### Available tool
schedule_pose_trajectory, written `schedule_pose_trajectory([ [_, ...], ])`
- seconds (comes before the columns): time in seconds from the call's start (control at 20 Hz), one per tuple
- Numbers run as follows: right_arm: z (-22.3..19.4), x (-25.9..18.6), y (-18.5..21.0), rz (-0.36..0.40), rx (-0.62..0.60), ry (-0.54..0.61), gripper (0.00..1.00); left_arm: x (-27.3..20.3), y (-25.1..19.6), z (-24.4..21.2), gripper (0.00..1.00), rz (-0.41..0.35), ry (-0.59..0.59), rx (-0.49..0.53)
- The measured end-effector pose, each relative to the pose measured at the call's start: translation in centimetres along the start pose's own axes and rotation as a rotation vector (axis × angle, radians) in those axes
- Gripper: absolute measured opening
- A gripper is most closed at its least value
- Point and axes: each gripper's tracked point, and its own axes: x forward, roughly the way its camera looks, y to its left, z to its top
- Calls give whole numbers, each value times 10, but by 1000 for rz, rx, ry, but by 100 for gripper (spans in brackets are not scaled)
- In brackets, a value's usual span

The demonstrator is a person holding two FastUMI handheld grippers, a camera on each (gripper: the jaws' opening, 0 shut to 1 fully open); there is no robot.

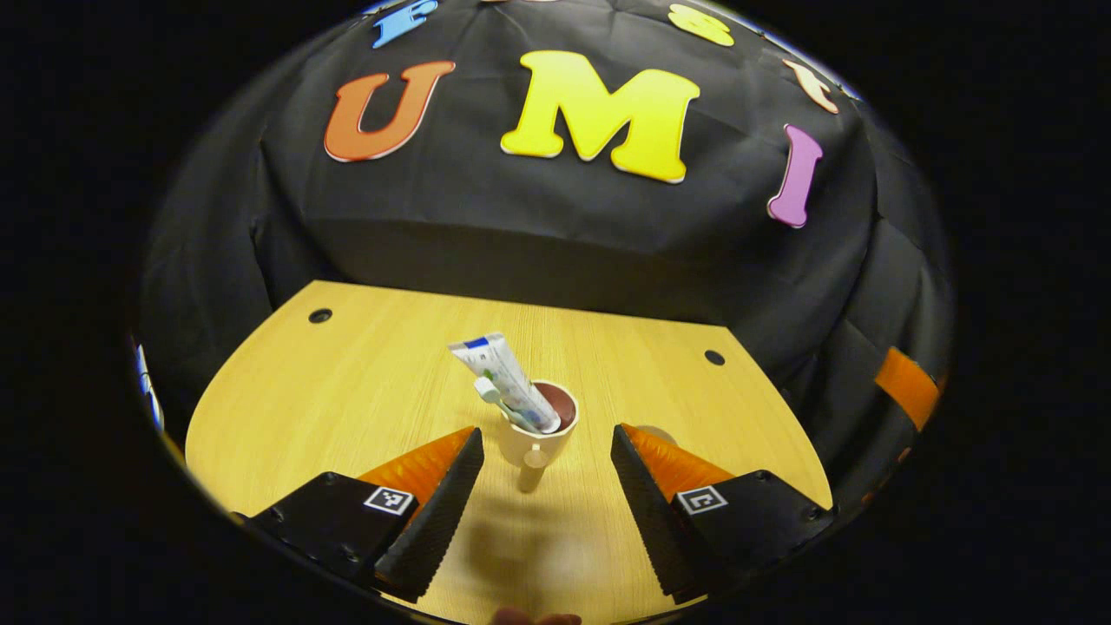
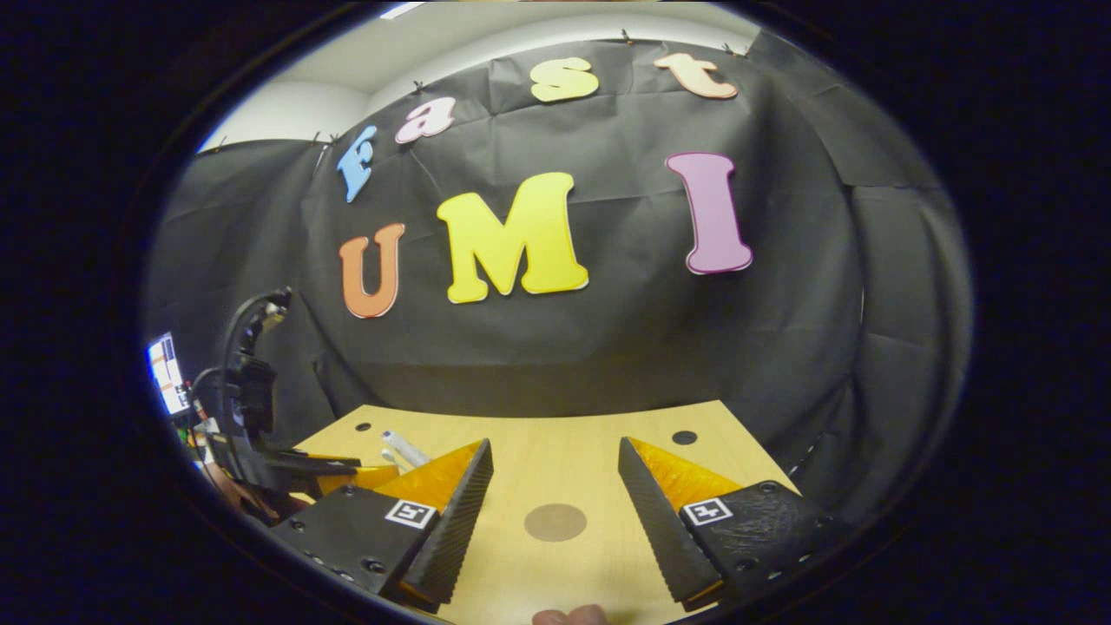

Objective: Put the toothbrush and toothpaste on the desktop into the cup, then pick up the cup and place it on the coaster on the desktop.

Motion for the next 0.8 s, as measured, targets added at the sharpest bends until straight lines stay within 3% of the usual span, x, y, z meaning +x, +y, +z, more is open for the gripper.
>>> schedule_pose_trajectory([
  [0.3,17,-9,-34,-44,16,-3,85,55,10,-43,95,5,329,-35],
  [0.45,27,-10,-50,-76,29,-16,85,70,21,-60,96,20,472,4],
  [0.7,33,-6,-59,-100,54,-20,88,87,28,-65,94,39,622,96],
  [0.75,34,-6,-60,-103,56,-23,88,88,27,-66,85,35,644,101],
  [0.8,35,-8,-61,-107,57,-26,88,89,28,-67,85,40,667,106],
])
